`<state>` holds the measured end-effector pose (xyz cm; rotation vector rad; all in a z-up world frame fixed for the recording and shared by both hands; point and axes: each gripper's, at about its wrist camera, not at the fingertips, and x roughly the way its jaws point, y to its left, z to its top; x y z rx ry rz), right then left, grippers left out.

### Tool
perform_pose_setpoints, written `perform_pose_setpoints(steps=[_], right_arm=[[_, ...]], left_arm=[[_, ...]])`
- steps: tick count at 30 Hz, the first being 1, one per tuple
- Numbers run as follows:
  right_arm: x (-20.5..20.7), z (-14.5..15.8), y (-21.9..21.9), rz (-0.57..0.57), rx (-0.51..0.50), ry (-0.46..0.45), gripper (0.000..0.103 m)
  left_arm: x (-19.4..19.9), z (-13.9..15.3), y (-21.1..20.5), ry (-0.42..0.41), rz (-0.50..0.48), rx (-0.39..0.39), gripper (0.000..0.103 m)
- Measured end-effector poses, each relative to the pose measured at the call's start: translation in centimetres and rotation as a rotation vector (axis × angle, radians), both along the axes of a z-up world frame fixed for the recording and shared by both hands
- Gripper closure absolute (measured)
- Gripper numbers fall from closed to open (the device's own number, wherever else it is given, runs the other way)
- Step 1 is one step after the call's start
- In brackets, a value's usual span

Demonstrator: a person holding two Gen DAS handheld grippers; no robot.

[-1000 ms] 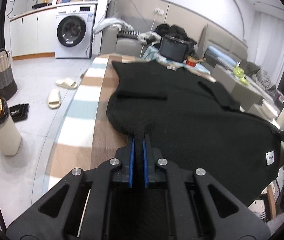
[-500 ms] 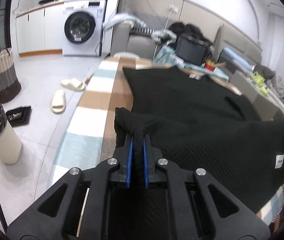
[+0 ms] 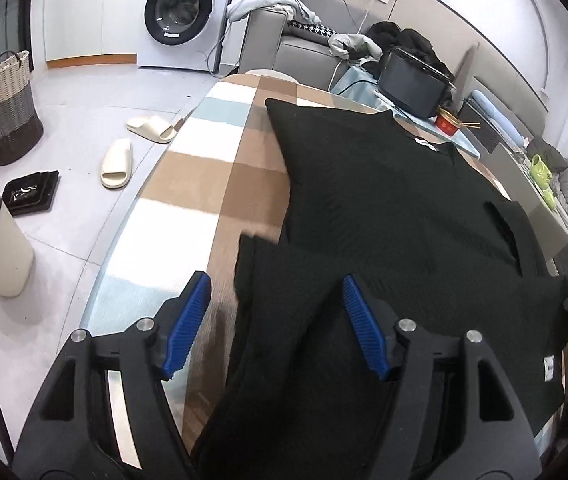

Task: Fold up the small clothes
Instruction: 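Fold the grasped sweater edge inward with the left gripper while the right gripper holds the hem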

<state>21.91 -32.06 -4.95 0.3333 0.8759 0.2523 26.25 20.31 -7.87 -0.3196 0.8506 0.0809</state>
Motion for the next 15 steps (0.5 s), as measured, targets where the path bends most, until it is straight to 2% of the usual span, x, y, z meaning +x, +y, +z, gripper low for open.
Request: perform_pose_setpoints(steps=[1, 3, 4, 5, 7, 8, 11, 15], right_arm=[[0.7, -0.1, 0.3, 0.001, -0.005, 0.008, 0.038], [2.3, -0.5, 0.9, 0.007, -0.013, 0.021, 0.038], [3.0, -0.8, 1.1, 0.015, -0.022, 0.029, 0.038], [3.5, -1.0, 1.4, 0.026, -0.044, 0.039, 0.042], [4.1, -1.4, 2.3, 0.059, -0.1, 0.046, 0.052], [4.2, -1.5, 2.6, 0.072, -0.111, 0.047, 0.061], [4.3, -1.6, 3.4, 0.098, -0.15, 0.043, 0.071], [4.0, -1.7, 3.4, 0.122, -0.168, 0.061, 0.072]], left_arm=[[0.8, -0.1, -0.1, 0.011, 0.002, 0.008, 0.038], [1.7, -0.4, -0.5, 0.013, -0.015, 0.004, 0.062], [2.1, -0.6, -1.0, 0.017, -0.051, 0.006, 0.079], [2.4, -0.8, -1.7, 0.027, -0.081, 0.039, 0.084], [2.4, -1.1, -3.1, 0.027, -0.124, 0.119, 0.089], [2.3, -1.1, -3.5, 0.033, -0.14, 0.138, 0.09], [1.6, -1.1, -4.8, 0.026, -0.178, 0.212, 0.091], [-0.3, -0.9, -5.3, 0.029, -0.182, 0.21, 0.091]])
